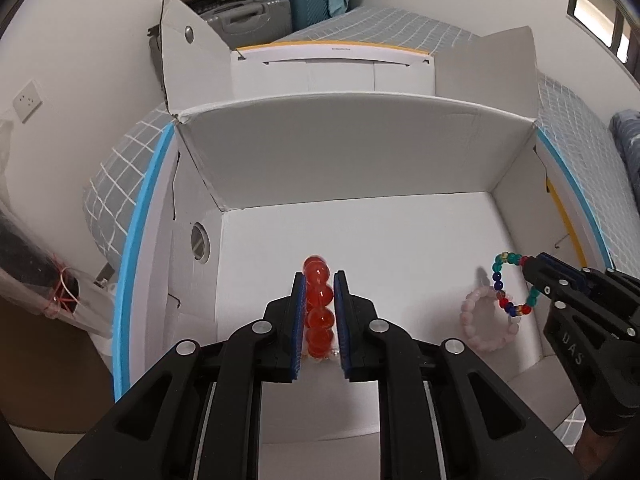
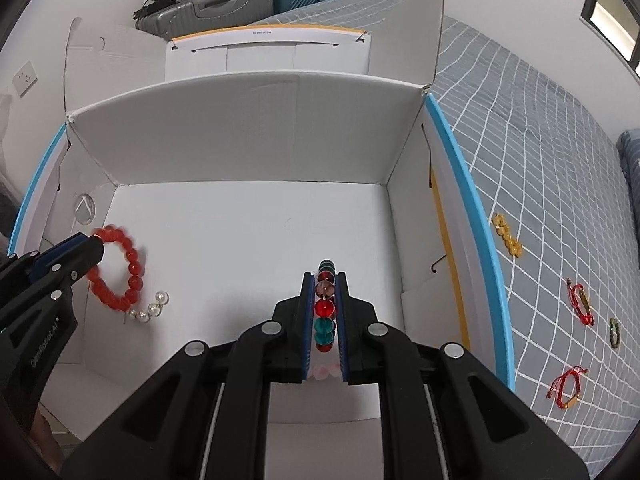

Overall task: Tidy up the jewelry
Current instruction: 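Open the left tool to drop the red bracelet while the right tool drops the multicolour one, then move both open tools back over the bracelets on the bed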

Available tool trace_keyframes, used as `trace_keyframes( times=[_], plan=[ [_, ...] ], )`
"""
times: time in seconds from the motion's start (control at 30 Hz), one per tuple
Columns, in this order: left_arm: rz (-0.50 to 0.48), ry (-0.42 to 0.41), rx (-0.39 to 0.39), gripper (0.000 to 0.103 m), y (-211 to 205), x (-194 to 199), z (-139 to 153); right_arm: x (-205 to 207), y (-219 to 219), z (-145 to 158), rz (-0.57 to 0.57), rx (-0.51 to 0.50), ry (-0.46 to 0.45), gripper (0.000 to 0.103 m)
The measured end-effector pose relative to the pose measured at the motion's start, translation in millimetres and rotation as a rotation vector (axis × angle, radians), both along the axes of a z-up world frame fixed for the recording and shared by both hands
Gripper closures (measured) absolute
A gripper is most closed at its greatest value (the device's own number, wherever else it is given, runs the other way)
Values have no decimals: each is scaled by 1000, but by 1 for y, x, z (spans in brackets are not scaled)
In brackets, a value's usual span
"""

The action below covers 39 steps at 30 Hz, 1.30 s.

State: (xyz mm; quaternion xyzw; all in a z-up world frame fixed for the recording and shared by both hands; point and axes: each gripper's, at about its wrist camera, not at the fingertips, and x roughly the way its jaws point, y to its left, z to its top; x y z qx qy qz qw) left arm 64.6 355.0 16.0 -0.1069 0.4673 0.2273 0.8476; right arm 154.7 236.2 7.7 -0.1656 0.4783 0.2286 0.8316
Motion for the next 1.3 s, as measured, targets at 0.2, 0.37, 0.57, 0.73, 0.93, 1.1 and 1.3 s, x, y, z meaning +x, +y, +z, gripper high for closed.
trace_keyframes(
  times=[0.2,0.37,0.57,0.73,0.93,1.1,1.3],
  plan=[
    [18,-24,24,58,-3,-7,16,-2,-5,8,-14,25,-9,60],
    [61,-61,60,29,-3,-18,32,-5,-15,23,-32,66,-35,31],
    [65,-105,72,18,-5,-28,48,-9,-26,40,-57,103,-97,9],
    [58,-122,74,11,-10,-33,53,-11,-29,48,-58,102,-116,8],
    [45,-122,83,8,-18,-34,57,-14,-35,50,-55,85,-140,8],
    [31,-133,92,6,-30,-32,62,-12,-49,56,-57,71,-159,8],
    [-23,-137,104,6,-56,-21,67,-4,-86,65,-92,56,-189,8]
  ],
)
